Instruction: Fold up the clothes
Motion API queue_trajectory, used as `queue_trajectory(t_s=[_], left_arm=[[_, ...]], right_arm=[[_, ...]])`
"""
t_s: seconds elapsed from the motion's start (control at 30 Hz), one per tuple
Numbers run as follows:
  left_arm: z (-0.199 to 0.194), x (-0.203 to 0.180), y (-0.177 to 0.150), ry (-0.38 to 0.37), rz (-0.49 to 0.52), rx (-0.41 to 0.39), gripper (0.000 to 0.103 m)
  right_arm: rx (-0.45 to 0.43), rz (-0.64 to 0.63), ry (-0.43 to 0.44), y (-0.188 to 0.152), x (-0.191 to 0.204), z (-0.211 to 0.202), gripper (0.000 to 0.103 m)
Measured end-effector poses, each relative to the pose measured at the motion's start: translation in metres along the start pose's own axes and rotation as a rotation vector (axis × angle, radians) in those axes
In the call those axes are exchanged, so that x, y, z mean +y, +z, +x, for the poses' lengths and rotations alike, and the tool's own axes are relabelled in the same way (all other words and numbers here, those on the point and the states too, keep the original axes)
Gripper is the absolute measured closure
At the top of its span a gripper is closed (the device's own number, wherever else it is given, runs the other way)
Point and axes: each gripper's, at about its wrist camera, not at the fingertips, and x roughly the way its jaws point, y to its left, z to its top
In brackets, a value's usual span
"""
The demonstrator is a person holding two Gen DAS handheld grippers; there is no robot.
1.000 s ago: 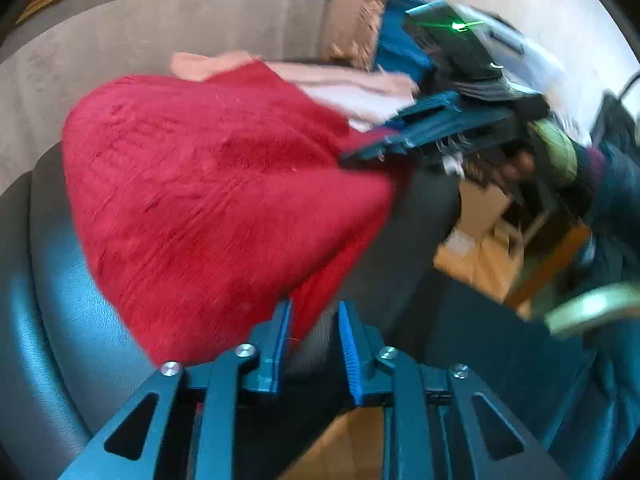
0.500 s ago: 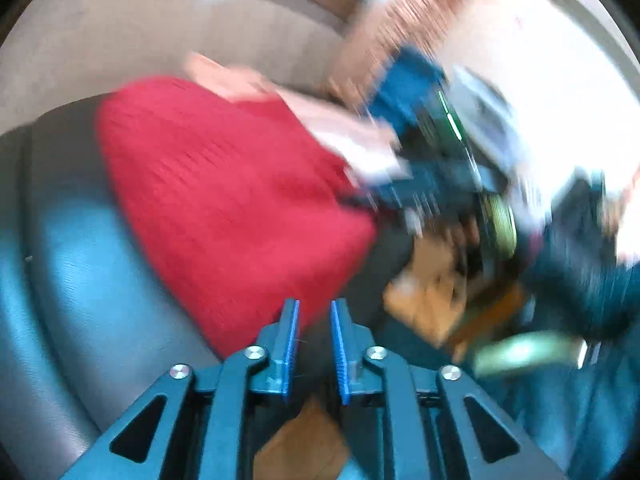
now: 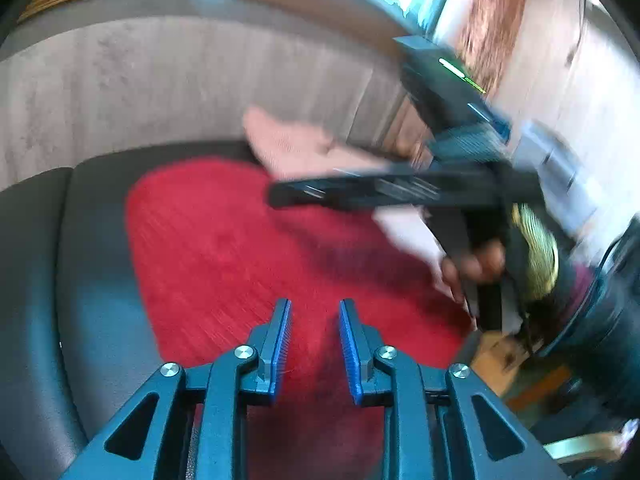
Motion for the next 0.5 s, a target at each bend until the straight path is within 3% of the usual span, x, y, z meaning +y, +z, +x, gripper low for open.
queue_trajectory(t_s=[0.07, 0.17, 0.5], left_arm=[[0.009, -0.007, -0.014, 0.050, 0.040, 0.004, 0.078], [0.010, -0.007, -0.023, 0.082, 0.030, -0.033, 0.076], [0.000, 0.008, -0.023, 0.053, -0.042, -0.075, 0.076]], right_arm=[[-0.017, 0.017, -0.024, -0.018, -0.013, 0.019, 0.028], [-0.078, -0.003, -0.050, -0.028, -0.008, 0.014, 0.026], [-0.092, 0.003, -0.037, -0.025, -0.006, 0.010, 0.022]])
